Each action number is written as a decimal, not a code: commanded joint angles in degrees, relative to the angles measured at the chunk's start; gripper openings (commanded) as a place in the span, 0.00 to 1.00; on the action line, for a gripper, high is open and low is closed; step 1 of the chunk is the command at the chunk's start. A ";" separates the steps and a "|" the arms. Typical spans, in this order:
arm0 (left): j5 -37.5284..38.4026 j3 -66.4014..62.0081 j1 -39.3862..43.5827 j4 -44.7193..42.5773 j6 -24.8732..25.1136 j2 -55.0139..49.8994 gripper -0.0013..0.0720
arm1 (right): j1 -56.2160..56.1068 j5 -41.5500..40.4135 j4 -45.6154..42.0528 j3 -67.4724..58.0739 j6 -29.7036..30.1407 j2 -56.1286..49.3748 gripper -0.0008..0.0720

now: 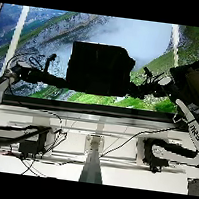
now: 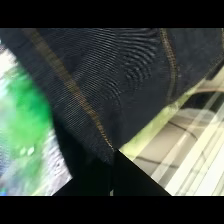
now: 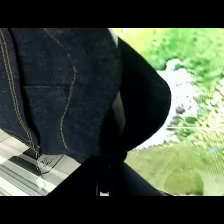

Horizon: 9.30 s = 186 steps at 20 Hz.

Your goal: Fold the clothes and pants, and hang the long-sleeved shirts on hangers.

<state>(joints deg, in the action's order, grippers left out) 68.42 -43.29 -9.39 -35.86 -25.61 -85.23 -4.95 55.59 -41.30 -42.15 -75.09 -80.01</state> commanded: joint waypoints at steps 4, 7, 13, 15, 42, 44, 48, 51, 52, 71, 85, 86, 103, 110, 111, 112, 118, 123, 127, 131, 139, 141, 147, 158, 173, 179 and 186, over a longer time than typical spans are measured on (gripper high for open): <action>15.47 -11.02 0.28 7.04 -2.71 0.17 0.03 | -0.04 5.68 -1.36 -3.72 13.09 3.69 0.05; 26.14 -20.24 -0.35 9.33 -9.64 1.22 0.03 | -0.04 5.20 -1.44 -4.15 16.33 9.94 0.05; 22.21 -23.52 0.72 3.82 -15.23 4.57 0.03 | -0.04 4.74 -2.25 -3.85 16.28 13.79 0.05; 13.44 -21.90 2.82 -5.44 -19.80 3.54 0.03 | -0.04 4.61 -2.47 -3.78 16.28 13.75 0.05; 6.43 -3.15 2.40 13.44 -18.12 -8.98 0.89 | -0.04 -1.25 -5.09 -3.78 16.26 13.75 0.05; 6.43 -3.15 3.13 13.81 -17.99 -8.98 0.88 | -0.04 -2.19 -5.09 -3.78 16.26 13.75 0.05; 8.22 -3.21 5.66 16.48 -14.95 -8.94 0.42 | -0.04 -3.98 -5.09 -3.80 16.28 13.75 0.05; 15.30 -4.72 6.54 19.47 -11.37 -8.74 0.03 | -0.04 -5.14 -5.05 -4.24 16.28 13.79 0.05; 17.86 -5.60 6.51 20.33 -11.37 -8.31 0.03 | -0.04 -5.16 -5.09 -4.90 16.28 13.81 0.05; 3.56 -24.57 -14.69 28.41 -11.65 52.19 0.03 | -0.09 -1.11 7.28 -33.14 11.02 46.12 0.05; -23.23 -8.96 6.19 13.42 -17.92 12.85 0.03 | -6.99 -20.63 -0.74 -8.13 -14.40 12.72 0.05; -22.69 -10.32 6.21 16.39 -17.88 8.57 0.03 | -6.84 -21.31 -0.90 -8.83 -14.38 9.57 0.05; 13.84 -5.51 0.42 -17.53 -29.73 2.34 0.58 | -3.76 15.37 -17.00 -0.66 -1.51 6.19 0.33; 13.62 -5.38 2.97 -16.41 -29.70 -0.11 0.68 | -3.58 14.82 -20.26 -8.17 -0.42 7.23 0.69; 13.62 -5.38 2.97 -16.39 -29.70 -0.11 0.68 | -3.61 15.67 -23.02 -10.56 -0.46 7.80 0.69; 13.62 -5.38 2.97 -16.41 -29.70 -0.11 0.68 | -3.58 16.98 -27.02 -13.22 -0.79 8.35 0.70; 13.35 -5.38 2.99 -16.15 -29.70 -0.11 0.68 | -1.84 16.63 -38.14 -18.91 -6.75 9.42 0.95; 13.35 -5.38 2.97 -15.93 -29.70 -0.11 0.68 | 4.37 18.64 -31.58 -18.80 -6.69 4.46 0.92; 13.33 -5.38 2.97 -15.91 -29.73 -0.11 0.68 | 8.48 21.53 -14.16 -17.97 -4.55 0.55 0.97; 13.38 -5.38 2.97 -15.93 -29.73 -0.11 0.68 | 5.49 18.93 -14.38 -13.00 -5.31 -2.89 0.97; 13.11 -5.38 2.97 -15.93 -29.73 -0.13 0.68 | 5.51 13.94 -11.43 -9.38 -9.01 -8.92 0.80; 13.14 -5.38 2.97 -15.93 -29.73 -0.13 0.68 | 3.76 14.47 -1.51 -8.90 -5.22 -11.21 0.77; 11.45 -5.38 2.97 -15.93 -29.73 -0.13 0.67 | -5.84 8.87 6.38 -9.92 -2.38 -11.89 0.76; 6.58 -5.44 2.97 -15.93 -29.73 -0.13 0.67 | -24.02 -5.14 5.46 -20.41 8.74 -11.82 0.05; 24.72 -20.55 -8.79 3.37 -28.55 1.64 0.03 | 8.33 -5.62 -29.51 -26.84 -3.93 10.56 0.05; 24.83 -20.55 -8.74 11.87 -26.43 8.41 0.03 | 29.81 2.69 -45.57 -34.95 -18.21 23.43 0.05; 23.04 -20.55 -8.74 9.14 -26.43 11.61 0.03 | 63.56 27.98 -54.71 -37.53 -20.41 28.20 0.05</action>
<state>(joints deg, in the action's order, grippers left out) 92.60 -63.77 -18.09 -25.30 -52.27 -74.54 45.78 71.22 -91.81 -79.11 -93.65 -52.86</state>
